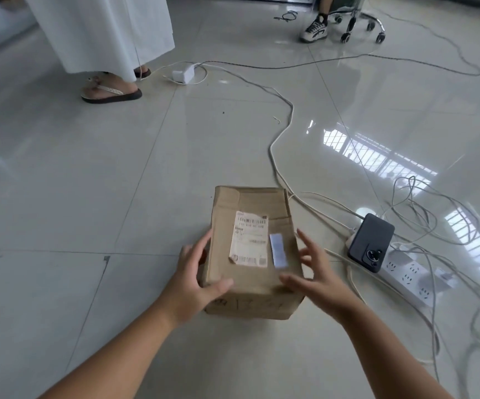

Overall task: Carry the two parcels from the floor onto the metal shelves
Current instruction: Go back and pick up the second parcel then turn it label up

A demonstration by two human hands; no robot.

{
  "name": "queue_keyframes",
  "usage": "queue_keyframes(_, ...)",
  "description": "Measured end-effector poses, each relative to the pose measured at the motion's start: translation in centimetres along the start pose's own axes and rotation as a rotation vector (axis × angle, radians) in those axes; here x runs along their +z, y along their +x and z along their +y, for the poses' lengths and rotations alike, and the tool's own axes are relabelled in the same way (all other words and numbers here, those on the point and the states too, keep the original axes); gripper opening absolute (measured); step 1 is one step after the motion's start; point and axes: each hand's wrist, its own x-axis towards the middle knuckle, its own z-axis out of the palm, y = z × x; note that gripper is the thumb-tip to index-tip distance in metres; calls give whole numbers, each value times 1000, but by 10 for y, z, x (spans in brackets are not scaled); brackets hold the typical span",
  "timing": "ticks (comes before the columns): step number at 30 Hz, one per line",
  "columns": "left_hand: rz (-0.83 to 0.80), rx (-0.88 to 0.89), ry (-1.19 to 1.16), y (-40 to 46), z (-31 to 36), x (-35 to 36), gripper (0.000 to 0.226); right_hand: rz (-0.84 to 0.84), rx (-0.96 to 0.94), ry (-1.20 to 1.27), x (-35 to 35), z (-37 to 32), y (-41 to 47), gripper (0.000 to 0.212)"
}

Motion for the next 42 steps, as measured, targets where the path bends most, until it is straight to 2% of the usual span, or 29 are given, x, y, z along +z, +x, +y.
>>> queue_keyframes(2,-66,6,74,-6,-16,4,112,-65,2,-62,9,15,-4,104)
queue_keyframes(4,-58,42,86,-6,-26,6,117,-67,3,-59,13,25,-6,107)
queue_keyframes(11,-79,47,-40,5,-32,9,133,-60,-91,-127,20,35,4,117)
queue_keyframes(24,-90,32,-89,5,-34,10,137,-50,-63,-98,19,39,8,114)
queue_keyframes(31,-99,38,-105,6,-33,11,129,-67,-62,-61,19,38,8,116)
queue_keyframes(42,-82,11,-87,3,-30,11,130,-60,-45,-46,19,35,5,117)
